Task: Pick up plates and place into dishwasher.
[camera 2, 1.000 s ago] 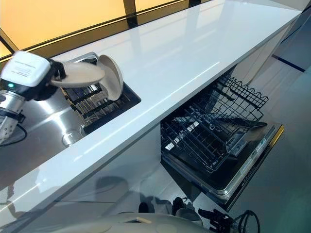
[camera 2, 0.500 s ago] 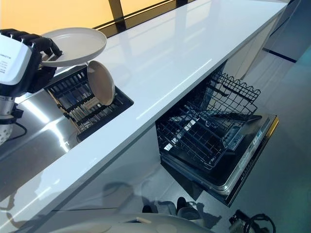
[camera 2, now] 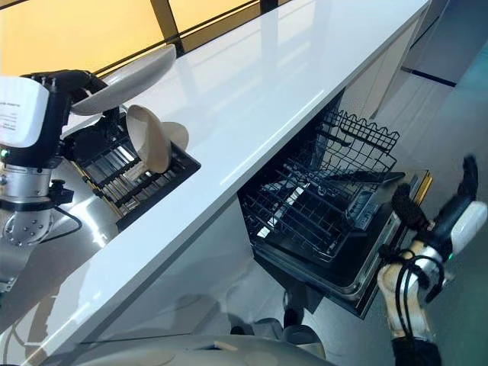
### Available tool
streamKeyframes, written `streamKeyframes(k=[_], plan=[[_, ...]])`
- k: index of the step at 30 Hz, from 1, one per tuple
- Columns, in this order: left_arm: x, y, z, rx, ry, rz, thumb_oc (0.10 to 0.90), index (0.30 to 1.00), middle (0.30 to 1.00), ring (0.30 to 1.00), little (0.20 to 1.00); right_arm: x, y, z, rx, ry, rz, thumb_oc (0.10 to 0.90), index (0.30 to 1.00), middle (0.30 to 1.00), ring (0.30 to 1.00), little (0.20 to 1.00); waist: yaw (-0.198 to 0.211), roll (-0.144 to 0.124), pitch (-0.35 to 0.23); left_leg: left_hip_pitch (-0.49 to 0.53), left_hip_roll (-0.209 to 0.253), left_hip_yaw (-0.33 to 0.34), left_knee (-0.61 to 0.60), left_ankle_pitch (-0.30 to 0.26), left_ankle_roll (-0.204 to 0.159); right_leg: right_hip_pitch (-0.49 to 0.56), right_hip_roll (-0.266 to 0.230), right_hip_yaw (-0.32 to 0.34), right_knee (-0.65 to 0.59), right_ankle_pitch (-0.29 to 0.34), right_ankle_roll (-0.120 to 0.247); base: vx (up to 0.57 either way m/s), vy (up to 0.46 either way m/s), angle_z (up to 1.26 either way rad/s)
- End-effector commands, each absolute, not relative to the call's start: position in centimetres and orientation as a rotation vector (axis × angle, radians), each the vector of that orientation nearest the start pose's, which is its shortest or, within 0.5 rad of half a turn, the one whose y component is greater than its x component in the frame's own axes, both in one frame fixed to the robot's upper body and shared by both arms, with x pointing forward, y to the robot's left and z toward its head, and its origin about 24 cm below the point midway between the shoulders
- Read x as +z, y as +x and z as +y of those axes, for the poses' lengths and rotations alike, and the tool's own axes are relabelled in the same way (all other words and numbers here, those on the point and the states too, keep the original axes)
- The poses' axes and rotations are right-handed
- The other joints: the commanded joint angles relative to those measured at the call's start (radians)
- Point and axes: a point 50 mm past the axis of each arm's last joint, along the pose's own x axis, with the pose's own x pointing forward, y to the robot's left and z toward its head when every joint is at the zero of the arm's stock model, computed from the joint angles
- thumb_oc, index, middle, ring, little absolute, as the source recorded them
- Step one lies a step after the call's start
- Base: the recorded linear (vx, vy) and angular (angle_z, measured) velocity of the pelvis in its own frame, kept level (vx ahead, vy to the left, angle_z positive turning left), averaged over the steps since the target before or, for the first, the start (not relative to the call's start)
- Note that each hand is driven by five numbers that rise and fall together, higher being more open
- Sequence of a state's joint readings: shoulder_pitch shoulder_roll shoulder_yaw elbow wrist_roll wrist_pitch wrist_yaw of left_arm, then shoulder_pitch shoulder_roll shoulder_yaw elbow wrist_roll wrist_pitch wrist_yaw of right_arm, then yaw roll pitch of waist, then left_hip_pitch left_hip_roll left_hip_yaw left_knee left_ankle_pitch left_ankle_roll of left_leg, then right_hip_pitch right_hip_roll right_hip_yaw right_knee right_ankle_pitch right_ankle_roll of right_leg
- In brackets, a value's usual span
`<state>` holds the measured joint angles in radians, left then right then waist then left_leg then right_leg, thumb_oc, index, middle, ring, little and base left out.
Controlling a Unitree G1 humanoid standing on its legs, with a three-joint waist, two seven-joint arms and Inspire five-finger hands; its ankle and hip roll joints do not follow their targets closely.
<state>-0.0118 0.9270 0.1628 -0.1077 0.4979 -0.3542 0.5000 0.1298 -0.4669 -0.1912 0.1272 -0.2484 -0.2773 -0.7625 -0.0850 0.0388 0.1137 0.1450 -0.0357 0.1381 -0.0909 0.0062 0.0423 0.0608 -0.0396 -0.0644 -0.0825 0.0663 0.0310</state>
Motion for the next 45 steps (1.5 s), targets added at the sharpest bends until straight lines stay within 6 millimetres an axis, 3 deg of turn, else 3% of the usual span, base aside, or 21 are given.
streamKeyframes(k=[1,12,19,25,33,42,43,44,45], plan=[[26.6,22.5,26.5,0.379,1.177,-1.083,0.100,0.300,0.300,0.300,0.200,14.1,22.1,-29.2,-0.667,-0.762,-0.626,0.800,0.900,0.900,0.900,0.900,-0.016,0.016,-0.034,0.008,-0.063,-0.027,0.005,-0.108,0.047,-0.047,0.032,0.000,0.180,-0.137,0.084,0.00,0.000,0.00],[25.1,23.3,22.7,0.107,1.105,-1.090,0.100,0.300,0.300,0.300,0.200,21.6,22.6,-22.6,-0.164,-0.798,-1.001,0.800,0.900,0.900,0.900,0.900,0.015,0.001,-0.049,0.007,-0.056,-0.048,0.005,-0.100,0.034,-0.026,0.040,-0.021,0.166,-0.145,0.070,0.00,-0.030,0.01],[25.1,23.8,21.5,0.012,1.084,-1.098,0.100,0.300,0.300,0.300,0.200,24.3,22.7,-20.4,0.020,-0.875,-1.104,0.800,0.900,0.900,0.900,0.900,0.033,-0.008,-0.057,0.003,-0.053,-0.057,0.006,-0.093,0.027,-0.015,0.043,-0.035,0.152,-0.152,0.062,0.00,-0.034,0.06],[25.4,24.0,20.4,-0.074,1.088,-1.112,0.100,0.300,0.300,0.300,0.200,25.5,23.1,-18.7,0.196,-0.910,-1.092,0.800,0.900,0.900,0.900,0.900,0.040,-0.017,-0.064,-0.001,-0.053,-0.064,0.007,-0.089,0.023,-0.010,0.044,-0.043,0.145,-0.151,0.057,0.00,-0.029,0.05],[25.9,24.0,19.4,-0.157,1.107,-1.144,0.100,0.300,0.300,0.300,0.200,25.9,23.6,-16.7,0.494,-0.947,-0.965,0.800,0.900,0.900,0.900,0.900,0.048,-0.027,-0.070,-0.004,-0.054,-0.070,0.007,-0.084,0.019,-0.003,0.042,-0.053,0.137,-0.146,0.053,0.00,-0.011,0.02],[25.9,24.3,18.2,-0.250,1.087,-1.150,0.100,0.300,0.300,0.300,0.200,26.2,23.6,-14.0,0.706,-0.981,-0.959,0.800,0.900,0.900,0.900,0.900,0.062,-0.034,-0.071,-0.006,-0.055,-0.078,0.007,-0.080,0.017,0.004,0.041,-0.067,0.131,-0.144,0.049,0.00,-0.002,0.01],[25.9,24.3,18.0,-0.263,1.078,-1.155,0.100,0.300,0.300,0.300,0.200,26.2,23.7,-13.8,0.725,-0.987,-0.945,0.756,0.862,0.862,0.862,0.856,0.064,-0.035,-0.072,-0.007,-0.055,-0.079,0.007,-0.079,0.017,0.005,0.041,-0.069,0.131,-0.144,0.048,0.00,-0.006,0.04],[25.9,24.2,18.0,-0.270,1.071,-1.159,0.100,0.300,0.300,0.300,0.200,26.1,23.8,-13.8,0.735,-0.987,-0.940,0.380,0.540,0.540,0.540,0.480,0.065,-0.036,-0.072,-0.007,-0.055,-0.080,0.007,-0.078,0.017,0.005,0.041,-0.070,0.131,-0.144,0.048,0.00,0.000,0.00],[25.9,24.2,17.7,-0.289,1.058,-1.164,0.100,0.300,0.300,0.300,0.200,26.1,23.8,-13.6,0.742,-0.984,-0.939,0.100,0.300,0.300,0.300,0.200,0.066,-0.036,-0.072,-0.008,-0.055,-0.082,0.007,-0.077,0.017,0.006,0.041,-0.073,0.130,-0.144,0.047,0.00,0.000,0.00]])
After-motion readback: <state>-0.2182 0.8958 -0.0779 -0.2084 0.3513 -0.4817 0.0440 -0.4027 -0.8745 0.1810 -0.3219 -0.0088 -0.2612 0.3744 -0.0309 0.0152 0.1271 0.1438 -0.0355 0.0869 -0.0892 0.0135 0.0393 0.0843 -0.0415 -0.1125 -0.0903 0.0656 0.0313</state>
